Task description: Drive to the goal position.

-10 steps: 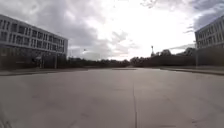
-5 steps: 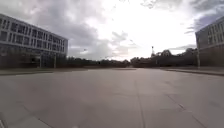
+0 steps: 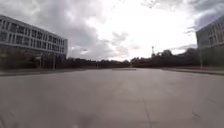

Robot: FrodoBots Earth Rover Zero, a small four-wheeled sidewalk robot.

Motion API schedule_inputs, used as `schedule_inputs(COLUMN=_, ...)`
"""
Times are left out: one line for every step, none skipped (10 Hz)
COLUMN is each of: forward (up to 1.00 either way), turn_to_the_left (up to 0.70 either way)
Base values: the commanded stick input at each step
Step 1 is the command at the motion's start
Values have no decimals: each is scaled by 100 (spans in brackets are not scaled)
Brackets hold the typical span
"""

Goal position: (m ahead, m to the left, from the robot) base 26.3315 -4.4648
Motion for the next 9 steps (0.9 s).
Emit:
schedule_inputs(forward=70, turn_to_the_left=-35)
schedule_inputs(forward=70, turn_to_the_left=-35)
schedule_inputs(forward=70, turn_to_the_left=-35)
schedule_inputs(forward=70, turn_to_the_left=-35)
schedule_inputs(forward=70, turn_to_the_left=-35)
schedule_inputs(forward=70, turn_to_the_left=-35)
schedule_inputs(forward=70, turn_to_the_left=-35)
schedule_inputs(forward=70, turn_to_the_left=-35)
schedule_inputs(forward=70, turn_to_the_left=-30)
